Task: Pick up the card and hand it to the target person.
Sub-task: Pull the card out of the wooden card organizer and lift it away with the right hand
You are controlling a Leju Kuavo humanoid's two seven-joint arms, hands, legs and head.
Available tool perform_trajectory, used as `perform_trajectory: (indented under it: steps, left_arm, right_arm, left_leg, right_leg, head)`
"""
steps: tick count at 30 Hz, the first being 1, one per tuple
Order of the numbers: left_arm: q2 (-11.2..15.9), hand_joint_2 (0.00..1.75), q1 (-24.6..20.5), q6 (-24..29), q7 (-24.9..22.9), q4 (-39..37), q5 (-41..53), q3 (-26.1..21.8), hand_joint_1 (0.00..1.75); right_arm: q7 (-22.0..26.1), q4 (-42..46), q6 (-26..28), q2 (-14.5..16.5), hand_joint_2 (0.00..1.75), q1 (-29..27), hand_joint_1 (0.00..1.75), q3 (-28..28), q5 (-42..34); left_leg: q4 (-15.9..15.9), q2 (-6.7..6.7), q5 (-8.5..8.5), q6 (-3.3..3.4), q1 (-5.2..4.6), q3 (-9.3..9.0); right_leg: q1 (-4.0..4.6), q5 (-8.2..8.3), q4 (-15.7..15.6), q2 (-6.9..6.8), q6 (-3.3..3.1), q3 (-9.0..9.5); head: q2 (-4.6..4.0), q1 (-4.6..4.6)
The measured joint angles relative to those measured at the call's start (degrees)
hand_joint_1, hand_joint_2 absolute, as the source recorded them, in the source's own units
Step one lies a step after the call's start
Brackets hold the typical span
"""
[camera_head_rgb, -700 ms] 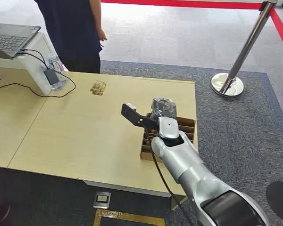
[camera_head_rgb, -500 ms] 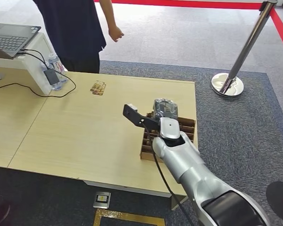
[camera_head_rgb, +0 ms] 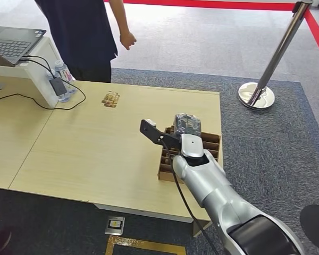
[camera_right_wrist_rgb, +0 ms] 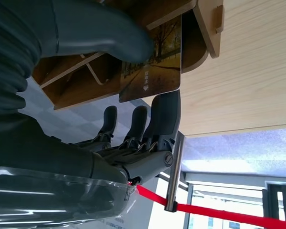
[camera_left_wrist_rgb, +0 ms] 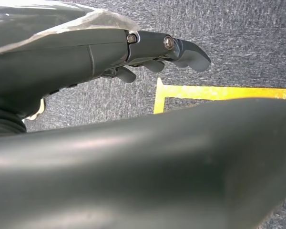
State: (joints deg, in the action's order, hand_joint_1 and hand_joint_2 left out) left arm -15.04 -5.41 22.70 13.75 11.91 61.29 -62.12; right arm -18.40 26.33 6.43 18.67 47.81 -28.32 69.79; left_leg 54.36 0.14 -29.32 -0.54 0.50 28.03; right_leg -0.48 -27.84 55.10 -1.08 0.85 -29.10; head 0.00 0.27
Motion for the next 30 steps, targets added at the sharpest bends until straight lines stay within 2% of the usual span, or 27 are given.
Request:
perform_trajectory:
  steps: [3,7,13,30]
  left_arm:
    - [0.0,0.00,0.0,0.0,0.0,0.0,0.0,0.0,0.00]
    - [0.0,0.00,0.0,-0.1,-0.2,0.0,0.0,0.0,0.00]
    - [0.0,0.00,-0.1,-0.1,-0.2,0.0,0.0,0.0,0.00]
    - [0.0,0.00,-0.2,0.2,-0.2,0.0,0.0,0.0,0.00]
  right_arm:
    - [0.1,-0.1,-0.2,0.1,1.75,0.0,0.90,0.1,0.0]
    - [0.4,-0.4,-0.4,0.4,1.75,0.1,1.23,0.1,0.1]
    - [0.9,-0.5,-0.3,0.6,1.75,0.2,1.47,0.3,0.2]
    - [1.7,-0.5,0.0,1.0,1.75,0.3,1.47,0.6,0.4]
  left_leg:
    - [0.0,0.00,0.00,0.00,0.00,0.00]
    - [0.0,0.00,0.00,0.00,0.00,0.00]
    - [0.0,0.00,0.00,0.00,0.00,0.00]
    - [0.0,0.00,0.00,-0.01,0.00,-0.02]
  right_leg:
    - [0.00,0.00,0.0,0.00,0.00,0.00]
    - [0.00,0.00,0.0,0.00,0.00,0.00]
    - [0.00,0.00,0.0,0.00,0.00,0.00]
    - [0.00,0.00,0.0,0.00,0.00,0.01]
  head:
    - [0.00,0.01]
    - [0.00,0.00]
    - [0.00,0.01]
    - [0.00,0.00]
